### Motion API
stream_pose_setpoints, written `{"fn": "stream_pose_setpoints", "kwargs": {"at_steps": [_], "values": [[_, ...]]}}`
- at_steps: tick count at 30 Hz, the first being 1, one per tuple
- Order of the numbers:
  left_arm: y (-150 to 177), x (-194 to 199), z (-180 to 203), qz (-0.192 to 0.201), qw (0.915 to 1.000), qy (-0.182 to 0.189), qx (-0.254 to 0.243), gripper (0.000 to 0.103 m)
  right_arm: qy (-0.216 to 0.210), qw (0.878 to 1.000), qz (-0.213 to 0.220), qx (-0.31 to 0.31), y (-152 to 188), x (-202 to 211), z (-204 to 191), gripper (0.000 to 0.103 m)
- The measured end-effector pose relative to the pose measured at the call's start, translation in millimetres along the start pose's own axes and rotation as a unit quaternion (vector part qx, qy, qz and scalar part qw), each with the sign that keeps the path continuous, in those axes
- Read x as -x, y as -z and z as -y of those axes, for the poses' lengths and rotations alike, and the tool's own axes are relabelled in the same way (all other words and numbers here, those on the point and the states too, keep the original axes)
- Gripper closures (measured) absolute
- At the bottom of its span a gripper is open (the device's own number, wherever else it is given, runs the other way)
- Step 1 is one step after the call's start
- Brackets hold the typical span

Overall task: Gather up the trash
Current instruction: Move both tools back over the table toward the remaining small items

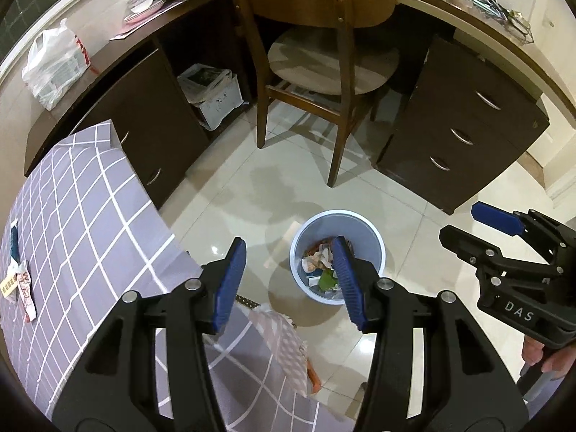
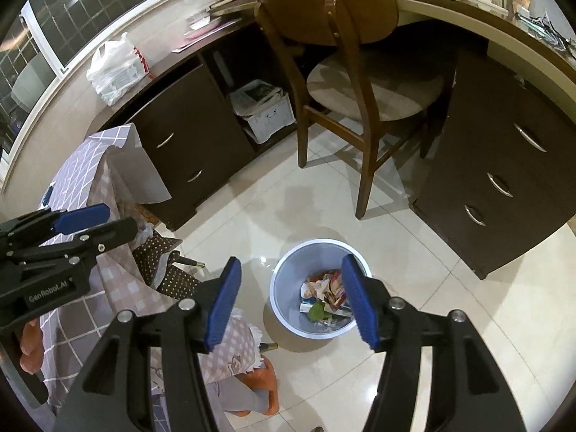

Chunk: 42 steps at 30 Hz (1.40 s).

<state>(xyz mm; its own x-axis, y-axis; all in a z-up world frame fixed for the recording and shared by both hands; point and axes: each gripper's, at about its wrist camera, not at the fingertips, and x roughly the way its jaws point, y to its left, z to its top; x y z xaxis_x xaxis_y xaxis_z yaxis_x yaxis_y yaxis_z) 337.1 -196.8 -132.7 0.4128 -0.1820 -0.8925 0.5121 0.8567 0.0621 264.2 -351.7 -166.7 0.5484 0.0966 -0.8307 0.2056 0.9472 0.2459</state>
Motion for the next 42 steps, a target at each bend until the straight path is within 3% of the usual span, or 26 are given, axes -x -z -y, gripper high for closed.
{"fn": "stream_pose_setpoints", "kwargs": {"at_steps": [12,24,42], "values": [[14,30,-29,0.018,0.9994,-0.002,0.028,0.053,0.0,1.0,0.005,0.013,5,21,-26,0.045],[44,74,-94,0.049,0.9954,-0.027,0.078,0.053,-0.015,0.998,0.027,0.053,2,45,-96,0.045],[132,139,-244,0.076,0.9735,-0.095,0.194,0.05,-0.066,0.991,0.012,0.114,-2,33,-245,0.045]]}}
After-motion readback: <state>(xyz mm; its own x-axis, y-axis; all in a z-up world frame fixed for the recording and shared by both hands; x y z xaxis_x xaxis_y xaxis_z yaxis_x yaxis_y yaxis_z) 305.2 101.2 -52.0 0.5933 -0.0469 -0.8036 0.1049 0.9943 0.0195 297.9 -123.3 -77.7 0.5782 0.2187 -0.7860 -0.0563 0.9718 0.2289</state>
